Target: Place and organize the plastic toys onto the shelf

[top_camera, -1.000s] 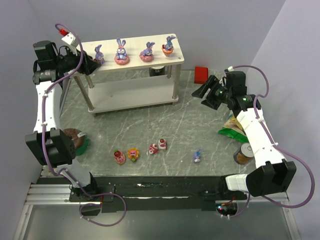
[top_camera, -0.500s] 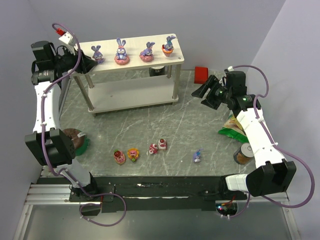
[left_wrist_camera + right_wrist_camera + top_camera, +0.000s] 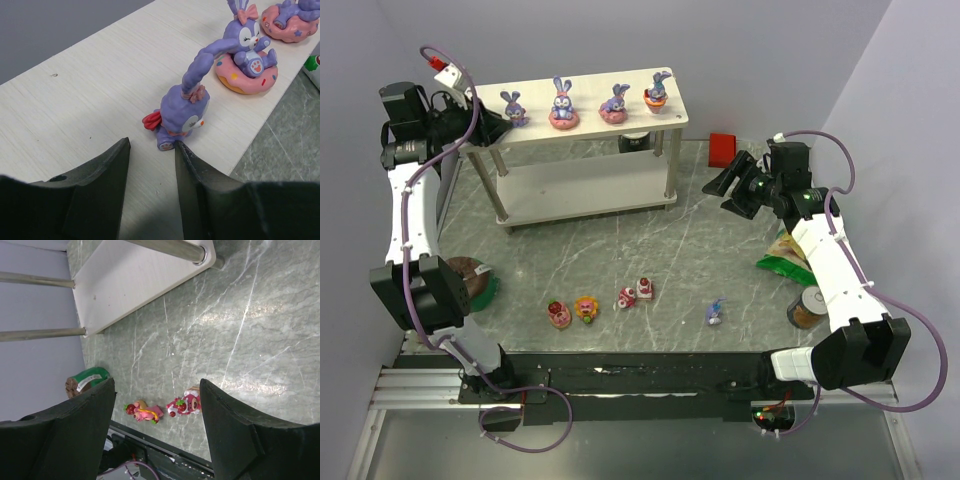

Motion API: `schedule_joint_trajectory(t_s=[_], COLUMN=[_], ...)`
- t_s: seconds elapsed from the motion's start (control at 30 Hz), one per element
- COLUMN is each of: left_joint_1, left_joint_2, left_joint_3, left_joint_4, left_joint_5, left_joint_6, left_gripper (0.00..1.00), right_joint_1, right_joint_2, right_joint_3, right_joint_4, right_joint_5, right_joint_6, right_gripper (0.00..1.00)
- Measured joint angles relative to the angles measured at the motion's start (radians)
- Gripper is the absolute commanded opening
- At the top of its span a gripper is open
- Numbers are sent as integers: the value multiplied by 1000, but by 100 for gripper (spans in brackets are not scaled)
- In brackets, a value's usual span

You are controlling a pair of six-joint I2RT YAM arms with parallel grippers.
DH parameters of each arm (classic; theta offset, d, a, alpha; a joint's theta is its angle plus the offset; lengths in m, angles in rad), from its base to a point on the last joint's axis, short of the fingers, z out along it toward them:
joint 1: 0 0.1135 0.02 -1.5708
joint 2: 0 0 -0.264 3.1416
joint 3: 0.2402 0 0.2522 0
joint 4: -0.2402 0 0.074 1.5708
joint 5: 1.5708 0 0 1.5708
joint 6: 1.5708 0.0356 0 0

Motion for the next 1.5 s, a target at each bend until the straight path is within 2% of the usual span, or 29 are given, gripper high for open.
schedule_joint_trajectory(t_s=[0.1, 0.33, 0.53, 0.6, 0.63, 0.8, 1.0, 1.1, 1.23, 1.3, 1.5], left_joint_1=[2, 2, 4, 8, 8, 13, -7, -93, -351, -439, -543], left_joint_2=[2, -2, -81, -118, -128, -195, -281, -336, -446, -505, -576], left_joint_3=[0, -3, -82, -109, -114, -116, -88, -89, -195, -285, -458], left_joint_4=[5, 4, 9, -8, -16, -87, -156, -190, -148, -104, 41], left_joint_5=[8, 4, -45, -66, -72, -93, 5, 48, 37, 58, 56], left_joint_6=[0, 11, 11, 11, 11, -16, -21, -7, -2, -26, -139], left_gripper=[48, 59, 65, 73, 81, 90, 93, 97, 99, 99, 99], right_joint_1=[0, 0, 4, 7, 8, 18, 66, 100, 133, 144, 173], right_joint_2=[0, 0, 0, 0, 0, 15, 14, -5, -47, -75, -123], right_joint_3=[0, 0, 1, 2, 2, 32, 0, -86, -207, -257, -362], right_joint_4=[0, 0, -15, -32, -39, -144, -282, -338, -411, -436, -439], right_joint_5=[0, 0, 18, 28, 32, 93, 182, 221, 238, 238, 206], right_joint_6=[0, 0, -9, -16, -20, -58, -110, -116, -113, -109, -79], right_gripper=[75, 76, 77, 76, 76, 73, 73, 78, 79, 79, 76])
